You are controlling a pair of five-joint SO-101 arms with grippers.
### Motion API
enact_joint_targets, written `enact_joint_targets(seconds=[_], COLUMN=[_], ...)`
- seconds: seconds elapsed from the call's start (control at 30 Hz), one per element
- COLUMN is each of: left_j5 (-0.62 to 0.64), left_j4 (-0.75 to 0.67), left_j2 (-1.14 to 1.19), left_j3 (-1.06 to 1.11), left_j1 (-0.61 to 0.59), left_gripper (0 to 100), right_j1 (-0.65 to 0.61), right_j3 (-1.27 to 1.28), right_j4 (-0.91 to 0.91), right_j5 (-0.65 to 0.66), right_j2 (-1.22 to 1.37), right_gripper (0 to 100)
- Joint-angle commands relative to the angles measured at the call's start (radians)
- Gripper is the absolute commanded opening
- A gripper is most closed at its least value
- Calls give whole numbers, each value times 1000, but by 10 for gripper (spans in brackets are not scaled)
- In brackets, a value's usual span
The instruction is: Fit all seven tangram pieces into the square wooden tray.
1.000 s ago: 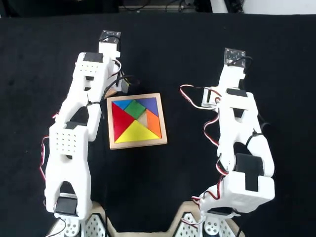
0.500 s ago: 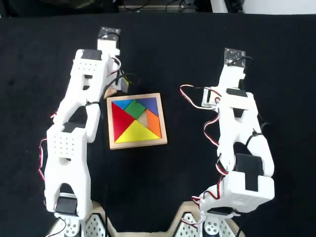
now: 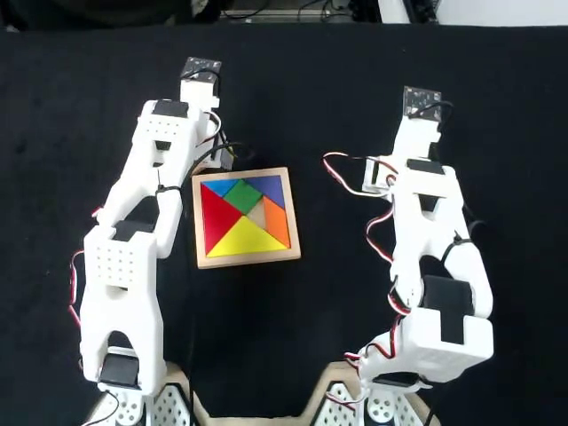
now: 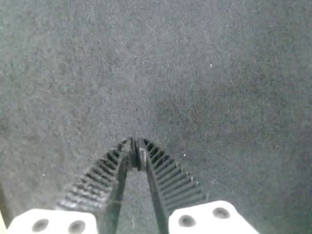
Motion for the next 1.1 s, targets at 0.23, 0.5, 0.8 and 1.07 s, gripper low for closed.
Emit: enact_joint_targets(seconds=[0.23, 0.5, 0.8, 1.07], left_j5=[-6, -40, -44, -46], left_j4=[-37, 71, 41, 41], left_j2=[-14, 17, 104, 117], left_j3=[-1, -134, -234, -245], left_j1=[-94, -116, -148, -197], left_gripper=[263, 263, 263, 263], right_j1=[-14, -14, -14, -15], right_j3=[-50, -50, -48, -48], right_j4=[-14, -14, -14, -14], right_j5=[9, 9, 9, 9], right_j2=[-2, -2, -2, -2], right_gripper=[11, 11, 11, 11])
